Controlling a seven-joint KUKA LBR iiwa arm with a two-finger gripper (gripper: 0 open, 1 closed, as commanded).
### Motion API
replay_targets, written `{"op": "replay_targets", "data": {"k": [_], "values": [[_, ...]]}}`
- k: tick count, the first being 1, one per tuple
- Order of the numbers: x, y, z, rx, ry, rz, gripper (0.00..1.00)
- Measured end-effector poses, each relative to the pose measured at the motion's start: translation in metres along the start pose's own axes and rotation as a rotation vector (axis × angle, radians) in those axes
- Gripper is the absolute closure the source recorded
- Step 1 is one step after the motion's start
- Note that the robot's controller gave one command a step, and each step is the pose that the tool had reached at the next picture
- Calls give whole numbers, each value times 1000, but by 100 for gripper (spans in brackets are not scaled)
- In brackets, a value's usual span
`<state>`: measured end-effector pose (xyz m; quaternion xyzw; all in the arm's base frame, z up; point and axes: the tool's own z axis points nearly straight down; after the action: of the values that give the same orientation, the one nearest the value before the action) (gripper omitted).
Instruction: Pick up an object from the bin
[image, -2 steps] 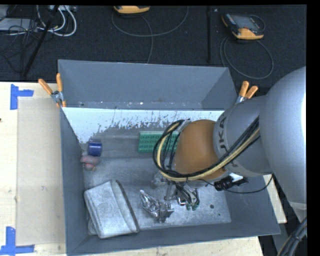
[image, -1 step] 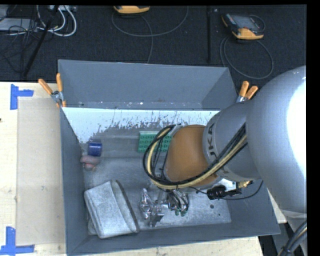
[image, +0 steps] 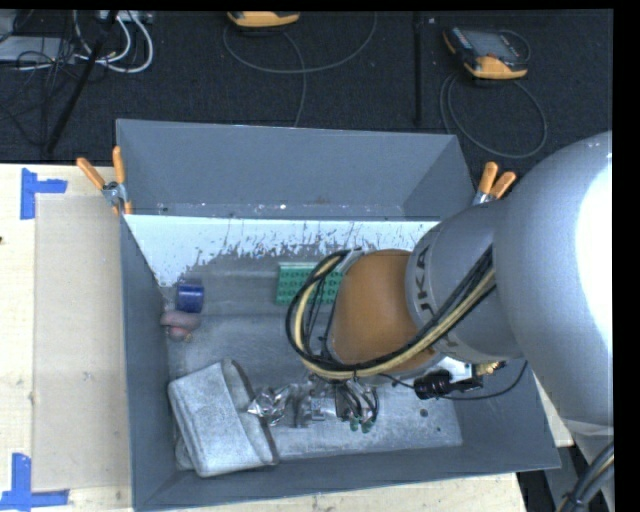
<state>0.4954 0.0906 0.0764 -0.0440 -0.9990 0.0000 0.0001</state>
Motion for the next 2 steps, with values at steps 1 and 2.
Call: {"op": "replay_targets", "data": {"k": [1,2], "values": [[1,0,1,1,2,-2,0],[7,37,5,0,-5,-312,0]]}}
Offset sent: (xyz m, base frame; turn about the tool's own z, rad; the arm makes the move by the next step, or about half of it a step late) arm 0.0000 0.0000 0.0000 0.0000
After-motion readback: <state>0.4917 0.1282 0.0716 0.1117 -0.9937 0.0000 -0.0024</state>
